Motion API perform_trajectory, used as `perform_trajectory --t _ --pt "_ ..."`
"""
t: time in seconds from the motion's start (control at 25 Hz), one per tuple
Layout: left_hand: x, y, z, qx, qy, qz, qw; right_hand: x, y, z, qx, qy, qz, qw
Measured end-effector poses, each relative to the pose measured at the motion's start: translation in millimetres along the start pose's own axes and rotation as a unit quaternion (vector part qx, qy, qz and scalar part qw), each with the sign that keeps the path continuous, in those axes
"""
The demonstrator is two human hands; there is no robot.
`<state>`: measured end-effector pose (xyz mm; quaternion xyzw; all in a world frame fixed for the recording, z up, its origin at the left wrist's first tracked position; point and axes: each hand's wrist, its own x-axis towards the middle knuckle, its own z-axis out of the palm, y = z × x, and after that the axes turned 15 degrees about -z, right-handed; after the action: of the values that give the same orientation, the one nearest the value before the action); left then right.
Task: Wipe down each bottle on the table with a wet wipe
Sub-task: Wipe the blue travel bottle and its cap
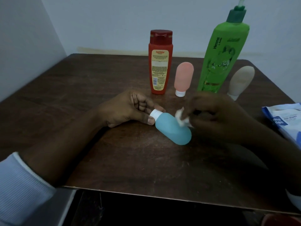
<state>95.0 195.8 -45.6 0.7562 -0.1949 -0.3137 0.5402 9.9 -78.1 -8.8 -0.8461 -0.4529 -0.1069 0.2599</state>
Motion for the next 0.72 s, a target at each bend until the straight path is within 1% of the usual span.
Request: perform_trajectory --t 0.04,0.08,0.12,0.2,0.28,0.32,0.36,0.44,0.48,0.52,0.56,0.64,0.72 --pt "-0.2 -0.2 -1.2 0.004 -0.002 0.001 1.0 6.5 4.1 6.7 -0.023 0.034 -0.006 0.999" --pt "-0.5 -0.2 -2.0 0.007 -0.005 0.0 1.0 14.0 4.6 12.3 -0.019 0.051 -0.005 0.998" --pt "-0.9 0.3 -2.1 0.009 -0.007 -0.001 1.0 20.8 5.4 19.0 -0.017 0.046 0.005 0.999" --pt "-1.3 2.0 -1.1 0.008 -0.008 -0.002 1.0 19.3 7.7 16.9 0.027 0.012 0.009 1.0" --pt "-0.3 2.7 1.6 0.007 -0.011 -0.001 1.0 4.7 8.6 -0.2 0.093 -0.052 0.03 0.994" --pt "-1.0 2.6 2.0 0.01 -0.013 -0.002 1.0 -1.1 9.8 -5.4 0.111 -0.058 0.036 0.991" --pt "-1.8 2.3 1.1 0.015 -0.013 -0.002 1.0 -1.5 8.9 -5.7 0.099 -0.032 0.03 0.994" --pt "-1.7 2.0 -1.0 0.019 -0.013 -0.002 1.0 7.8 8.3 8.8 0.031 0.045 0.001 0.998" --pt "-1.3 2.1 -1.5 0.02 -0.011 -0.003 1.0 15.8 6.1 18.5 -0.001 0.058 -0.012 0.998" --pt "-1.6 2.4 -1.5 0.022 -0.009 -0.003 1.0 22.3 5.0 26.8 -0.021 0.054 -0.023 0.998" --pt "-2.1 3.0 -0.7 0.022 -0.009 -0.003 1.0 25.4 4.7 29.4 -0.026 0.042 -0.032 0.998" --pt "-2.4 3.7 0.7 0.022 -0.007 -0.001 1.0 18.3 7.2 16.6 0.0 -0.005 -0.031 0.999" --pt "-2.6 3.8 1.4 0.028 -0.003 -0.003 1.0 3.9 7.9 0.5 0.041 -0.089 -0.006 0.995"
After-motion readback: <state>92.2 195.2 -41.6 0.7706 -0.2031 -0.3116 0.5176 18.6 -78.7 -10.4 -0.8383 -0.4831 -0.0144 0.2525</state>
